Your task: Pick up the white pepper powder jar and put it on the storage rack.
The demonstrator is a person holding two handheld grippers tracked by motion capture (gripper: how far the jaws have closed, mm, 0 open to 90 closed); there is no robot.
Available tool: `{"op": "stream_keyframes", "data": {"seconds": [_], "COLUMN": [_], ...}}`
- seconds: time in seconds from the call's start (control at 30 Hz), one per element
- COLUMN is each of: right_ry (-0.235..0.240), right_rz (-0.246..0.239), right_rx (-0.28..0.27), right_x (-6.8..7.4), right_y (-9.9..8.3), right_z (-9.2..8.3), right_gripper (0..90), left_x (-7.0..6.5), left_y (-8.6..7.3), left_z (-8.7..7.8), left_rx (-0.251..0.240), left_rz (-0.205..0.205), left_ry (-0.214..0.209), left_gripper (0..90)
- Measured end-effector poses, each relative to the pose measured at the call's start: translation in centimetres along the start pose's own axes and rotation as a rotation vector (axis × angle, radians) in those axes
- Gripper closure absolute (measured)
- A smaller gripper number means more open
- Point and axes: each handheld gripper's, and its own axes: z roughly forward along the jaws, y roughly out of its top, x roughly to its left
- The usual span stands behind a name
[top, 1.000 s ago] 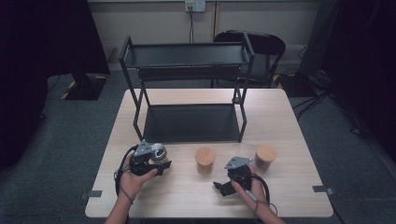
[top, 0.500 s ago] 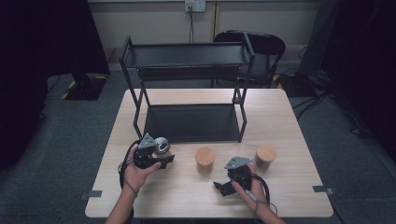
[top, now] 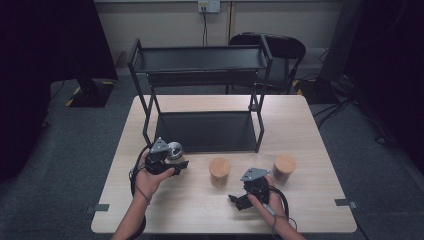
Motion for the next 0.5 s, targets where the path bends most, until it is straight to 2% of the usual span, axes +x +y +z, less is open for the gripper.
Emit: {"op": "stream_keyframes", "data": {"seconds": [0.5], "right_ry": [0.0], "right_rz": [0.0], "right_rx": [0.0], "right_x": [0.0], "right_y": [0.0], "right_z": [0.0], "right_gripper": [0.0], "left_x": [1.05], "left_y": [1.07], "left_z": [0.48], "left_rx": [0.006], "left_rz": [-0.004], "left_ry": [0.033], "left_gripper": [30.3]}}
